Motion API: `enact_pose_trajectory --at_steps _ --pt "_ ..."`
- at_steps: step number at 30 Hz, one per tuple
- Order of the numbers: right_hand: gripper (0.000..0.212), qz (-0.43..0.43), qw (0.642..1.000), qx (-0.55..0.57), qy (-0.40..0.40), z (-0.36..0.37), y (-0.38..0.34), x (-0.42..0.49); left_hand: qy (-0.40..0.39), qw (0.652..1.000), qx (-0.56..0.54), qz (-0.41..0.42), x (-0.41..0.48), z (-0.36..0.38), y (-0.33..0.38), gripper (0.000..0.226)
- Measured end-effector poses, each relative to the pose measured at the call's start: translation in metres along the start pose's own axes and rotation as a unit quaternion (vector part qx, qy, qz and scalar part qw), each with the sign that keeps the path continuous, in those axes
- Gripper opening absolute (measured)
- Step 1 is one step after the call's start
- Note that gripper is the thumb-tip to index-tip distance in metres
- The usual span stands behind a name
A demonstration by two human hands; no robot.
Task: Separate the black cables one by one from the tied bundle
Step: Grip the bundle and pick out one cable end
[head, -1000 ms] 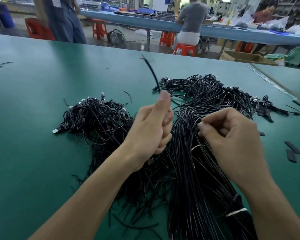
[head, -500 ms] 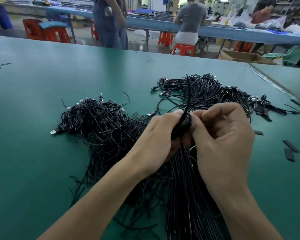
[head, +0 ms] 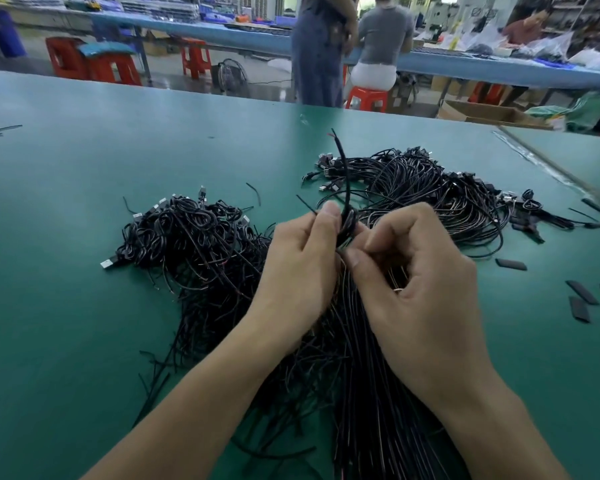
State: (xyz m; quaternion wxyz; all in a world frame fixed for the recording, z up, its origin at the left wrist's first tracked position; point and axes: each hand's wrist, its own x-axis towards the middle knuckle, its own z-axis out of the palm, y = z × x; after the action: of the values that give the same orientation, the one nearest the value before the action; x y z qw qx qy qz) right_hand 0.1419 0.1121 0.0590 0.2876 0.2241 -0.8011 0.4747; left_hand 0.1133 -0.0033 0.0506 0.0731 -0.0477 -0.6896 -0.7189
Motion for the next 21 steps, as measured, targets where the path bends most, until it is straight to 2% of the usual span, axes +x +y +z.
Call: enact_pose_trajectory --at_steps 3,6,10,15,19,21 --pt "0.023 -0.086 0.991 -0.093 -0.044 -0.007 0.003 0.001 -0.014 0.995 0.096 0.008 0.001 -0.005 -0.005 0.053" --pt "0.013 -0.144 0.978 -0.139 -0.062 -0.014 0.003 0.004 -0.083 0.993 0.083 0.002 0.0 -0.007 -0.003 0.054" --pt "0.004 -0.126 0.981 -0.133 -0.065 -0.019 0.0 0.006 -0.137 0.989 0.041 -0.03 -0.005 -0.004 0.001 0.047" --pt "0.013 -0.111 0.98 -0.15 -0.066 -0.02 0.003 0.007 -0.212 0.974 0.049 -0.071 -0.008 -0.006 -0.004 0.062" --pt "0.018 -0.125 0.981 -0.119 -0.085 -0.023 0.005 0.008 -0.299 0.937 -0.064 -0.166 -0.006 -0.014 0.0 0.049" --pt "0.019 -0.128 0.98 -0.109 -0.105 -0.024 0.006 0.009 -0.32 0.925 -0.083 -0.187 -0.005 -0.016 -0.001 0.045"
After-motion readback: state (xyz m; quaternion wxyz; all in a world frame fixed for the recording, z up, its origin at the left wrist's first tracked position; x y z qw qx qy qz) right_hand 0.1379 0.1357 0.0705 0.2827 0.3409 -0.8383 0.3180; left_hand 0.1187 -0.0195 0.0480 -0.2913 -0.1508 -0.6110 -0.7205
